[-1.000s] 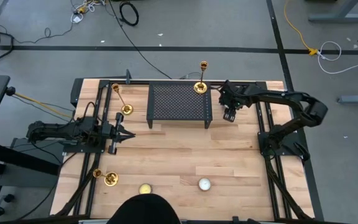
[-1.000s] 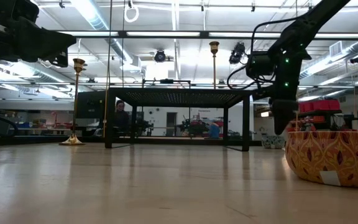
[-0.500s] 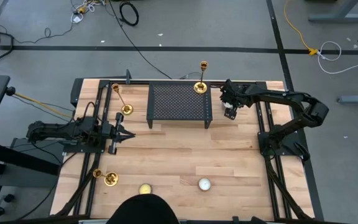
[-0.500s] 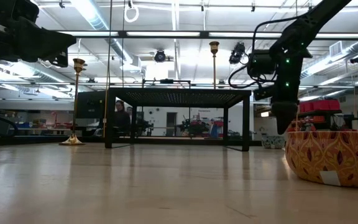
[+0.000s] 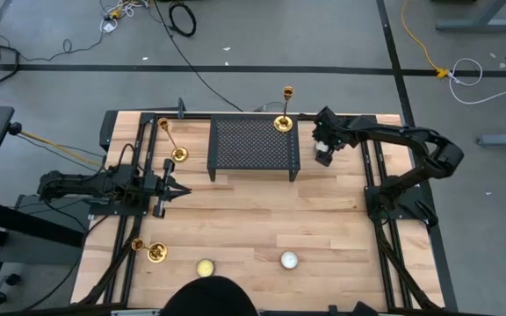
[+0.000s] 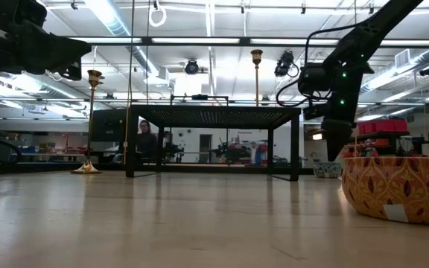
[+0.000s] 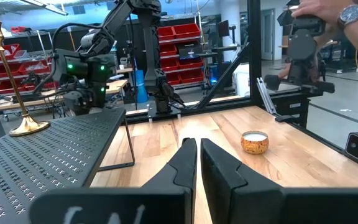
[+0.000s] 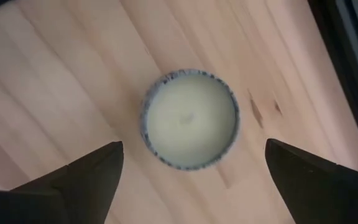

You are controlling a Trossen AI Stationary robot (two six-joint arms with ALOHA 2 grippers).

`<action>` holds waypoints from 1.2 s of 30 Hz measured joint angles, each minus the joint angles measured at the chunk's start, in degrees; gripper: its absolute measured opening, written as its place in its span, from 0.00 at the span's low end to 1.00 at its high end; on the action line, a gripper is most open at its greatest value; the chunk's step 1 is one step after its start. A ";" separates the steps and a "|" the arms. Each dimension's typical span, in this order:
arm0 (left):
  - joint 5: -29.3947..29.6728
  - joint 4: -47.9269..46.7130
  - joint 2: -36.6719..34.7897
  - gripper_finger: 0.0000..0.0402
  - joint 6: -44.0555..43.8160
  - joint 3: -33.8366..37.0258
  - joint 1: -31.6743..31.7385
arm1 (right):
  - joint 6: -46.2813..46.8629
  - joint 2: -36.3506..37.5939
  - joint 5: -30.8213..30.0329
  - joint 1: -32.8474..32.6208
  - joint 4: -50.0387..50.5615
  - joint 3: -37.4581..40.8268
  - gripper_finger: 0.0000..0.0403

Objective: Pick & Place candle stick holders
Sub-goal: Put the blue scented candle on the shelf

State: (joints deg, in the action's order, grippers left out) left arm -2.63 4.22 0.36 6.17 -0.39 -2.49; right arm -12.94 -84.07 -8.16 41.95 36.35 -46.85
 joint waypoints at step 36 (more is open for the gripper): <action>0.00 -0.01 0.00 0.06 -0.01 -0.01 0.01 | 0.25 -7.89 0.17 0.29 -5.98 -0.04 0.83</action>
State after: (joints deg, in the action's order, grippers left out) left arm -2.63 4.21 0.36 6.16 -0.40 -2.48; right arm -12.69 -91.96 -7.99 42.24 30.37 -46.89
